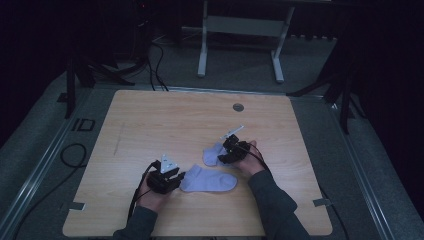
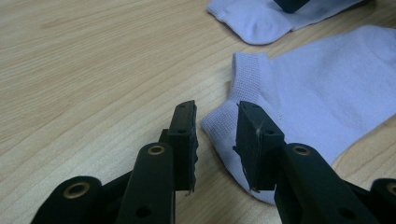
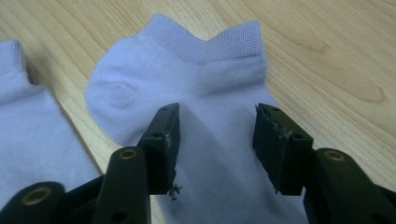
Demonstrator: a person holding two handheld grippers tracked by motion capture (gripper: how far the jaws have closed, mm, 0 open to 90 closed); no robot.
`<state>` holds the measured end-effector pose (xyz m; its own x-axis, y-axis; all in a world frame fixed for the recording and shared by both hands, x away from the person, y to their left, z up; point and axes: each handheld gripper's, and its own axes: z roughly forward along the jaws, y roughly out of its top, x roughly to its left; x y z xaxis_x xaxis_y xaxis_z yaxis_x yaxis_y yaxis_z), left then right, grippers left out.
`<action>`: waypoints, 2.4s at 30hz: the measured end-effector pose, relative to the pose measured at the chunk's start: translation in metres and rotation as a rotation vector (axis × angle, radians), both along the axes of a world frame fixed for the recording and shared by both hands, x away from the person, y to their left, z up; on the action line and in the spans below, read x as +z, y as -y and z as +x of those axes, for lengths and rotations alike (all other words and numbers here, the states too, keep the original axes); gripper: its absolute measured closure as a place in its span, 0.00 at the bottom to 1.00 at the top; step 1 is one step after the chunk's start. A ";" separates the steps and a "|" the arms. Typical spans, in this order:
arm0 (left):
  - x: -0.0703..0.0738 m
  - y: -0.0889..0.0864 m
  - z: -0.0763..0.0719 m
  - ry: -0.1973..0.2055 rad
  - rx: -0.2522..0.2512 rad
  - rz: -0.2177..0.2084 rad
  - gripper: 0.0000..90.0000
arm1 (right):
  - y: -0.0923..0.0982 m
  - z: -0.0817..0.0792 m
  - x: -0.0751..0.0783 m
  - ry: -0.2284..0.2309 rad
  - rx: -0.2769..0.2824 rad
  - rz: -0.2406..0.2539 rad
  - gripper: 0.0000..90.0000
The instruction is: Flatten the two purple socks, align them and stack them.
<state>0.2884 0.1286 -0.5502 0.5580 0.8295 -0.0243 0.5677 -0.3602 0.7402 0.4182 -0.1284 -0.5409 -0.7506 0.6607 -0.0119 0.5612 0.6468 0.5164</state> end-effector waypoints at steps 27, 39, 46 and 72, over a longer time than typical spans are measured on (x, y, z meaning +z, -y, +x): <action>0.001 -0.001 0.000 0.002 0.003 -0.002 0.75 | 0.010 -0.017 0.016 0.054 -0.059 0.060 0.96; 0.001 -0.001 0.000 0.004 0.003 -0.001 0.75 | 0.014 -0.036 0.039 0.102 -0.039 0.100 0.96; 0.002 -0.002 0.000 0.014 0.010 -0.006 0.74 | 0.009 -0.058 0.057 0.141 0.009 0.120 0.95; 0.016 -0.020 -0.008 0.062 0.066 -0.084 0.72 | -0.050 -0.100 0.050 0.103 0.174 0.120 0.93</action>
<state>0.2807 0.1481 -0.5344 0.5048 0.8610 -0.0620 0.5402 -0.2591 0.8007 0.3186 -0.0783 -0.4905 -0.8520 0.5230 -0.0241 0.3868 0.6599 0.6441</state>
